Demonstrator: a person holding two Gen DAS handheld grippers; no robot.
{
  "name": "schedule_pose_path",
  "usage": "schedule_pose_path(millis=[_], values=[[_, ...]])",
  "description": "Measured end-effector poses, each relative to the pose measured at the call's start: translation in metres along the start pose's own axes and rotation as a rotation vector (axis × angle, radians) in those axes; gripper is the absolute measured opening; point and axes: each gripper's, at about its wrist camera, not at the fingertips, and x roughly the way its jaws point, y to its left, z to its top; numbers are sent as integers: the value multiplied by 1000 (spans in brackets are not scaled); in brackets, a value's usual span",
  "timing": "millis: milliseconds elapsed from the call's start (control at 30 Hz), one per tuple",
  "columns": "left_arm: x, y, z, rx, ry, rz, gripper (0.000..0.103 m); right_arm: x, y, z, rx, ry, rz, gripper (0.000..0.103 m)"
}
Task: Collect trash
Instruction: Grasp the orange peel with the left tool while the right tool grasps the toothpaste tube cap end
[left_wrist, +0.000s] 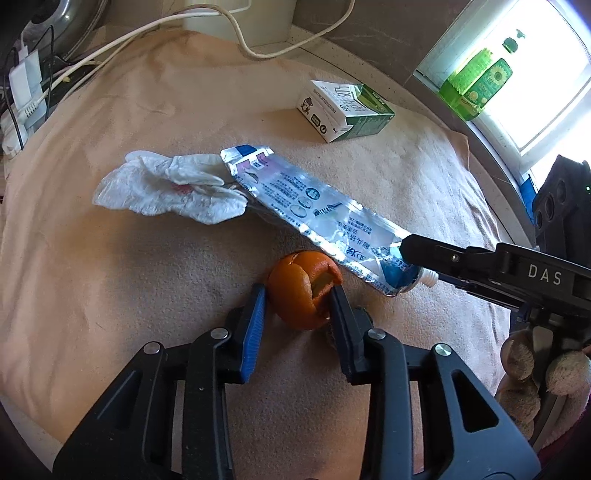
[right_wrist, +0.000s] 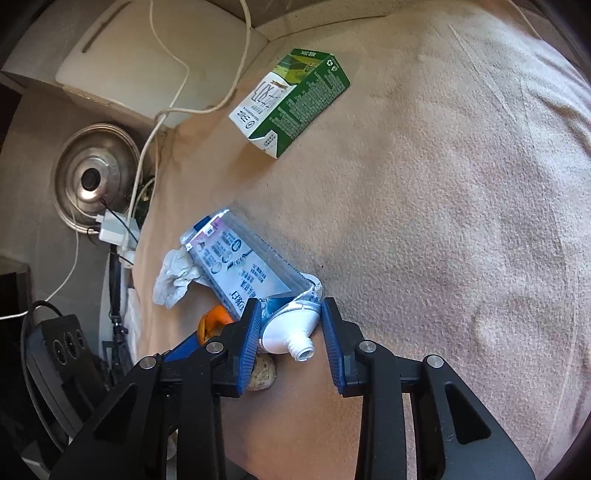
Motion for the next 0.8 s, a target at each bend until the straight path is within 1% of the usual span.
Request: schedule_pose_path(millis=[100,133,167,200,267,333,467,800], values=[[-8,2,-2,2,-14,3,33,-7,4,1,-35,-29,-8,27],[-11,3,-3,5,-20,5,33,-9,5,1,-43,-38,-12,26],[-14,3,-3,5,-27,4,32,-11,6,2,-52,-50,-17,21],[-17,4,-4,5,-31,5,32,-13,6,3,-58,-57,-22,20],[-20,6,-5,3,-36,5,32,-17,7,5,-70,-70,-25,20],[-21,9,-5,-2,-35,8,32,-17,9,5,-88,-82,-47,20],[-27,13,-10,-14,-43,-2,31,-14,9,4,-94,-82,-52,19],[-58,24,-31,-11,-77,4,31,-32,14,-2,-133,-129,-64,19]])
